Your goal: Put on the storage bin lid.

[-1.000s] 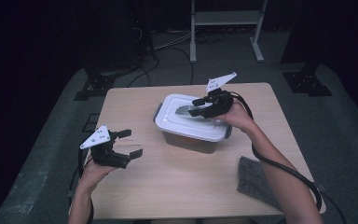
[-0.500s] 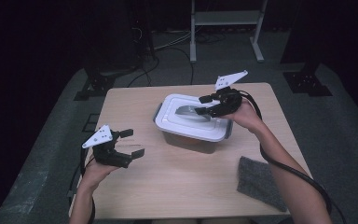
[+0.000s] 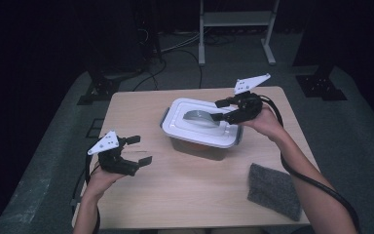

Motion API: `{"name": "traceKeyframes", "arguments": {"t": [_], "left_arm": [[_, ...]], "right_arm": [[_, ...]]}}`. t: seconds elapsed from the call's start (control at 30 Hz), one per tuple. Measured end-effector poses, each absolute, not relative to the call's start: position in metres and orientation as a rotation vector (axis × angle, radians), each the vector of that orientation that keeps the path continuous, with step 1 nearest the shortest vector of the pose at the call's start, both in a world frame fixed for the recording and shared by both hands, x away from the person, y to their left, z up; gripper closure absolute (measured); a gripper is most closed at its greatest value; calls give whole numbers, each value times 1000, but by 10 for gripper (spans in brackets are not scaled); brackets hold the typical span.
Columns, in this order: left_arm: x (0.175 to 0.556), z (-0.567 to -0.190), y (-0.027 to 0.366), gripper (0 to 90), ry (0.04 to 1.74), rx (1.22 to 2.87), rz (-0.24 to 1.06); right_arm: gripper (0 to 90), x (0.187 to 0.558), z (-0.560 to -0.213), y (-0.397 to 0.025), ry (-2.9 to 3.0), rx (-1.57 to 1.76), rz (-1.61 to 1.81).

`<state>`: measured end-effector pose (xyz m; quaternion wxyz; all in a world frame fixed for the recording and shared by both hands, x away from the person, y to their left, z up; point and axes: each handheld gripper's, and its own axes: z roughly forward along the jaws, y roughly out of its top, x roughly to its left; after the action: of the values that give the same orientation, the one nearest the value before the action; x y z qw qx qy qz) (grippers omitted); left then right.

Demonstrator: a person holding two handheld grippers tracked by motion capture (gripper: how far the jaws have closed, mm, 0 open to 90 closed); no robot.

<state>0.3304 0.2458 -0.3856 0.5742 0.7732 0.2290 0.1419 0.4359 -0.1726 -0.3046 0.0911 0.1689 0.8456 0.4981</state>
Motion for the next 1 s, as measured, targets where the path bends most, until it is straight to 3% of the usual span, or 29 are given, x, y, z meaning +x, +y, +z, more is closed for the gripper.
{"name": "traceKeyframes", "arguments": {"t": [1.0], "left_arm": [[331,-389,243,66,550,1828,329]], "right_arm": [[364,406,-307,-224,2470,569,1449]]}}
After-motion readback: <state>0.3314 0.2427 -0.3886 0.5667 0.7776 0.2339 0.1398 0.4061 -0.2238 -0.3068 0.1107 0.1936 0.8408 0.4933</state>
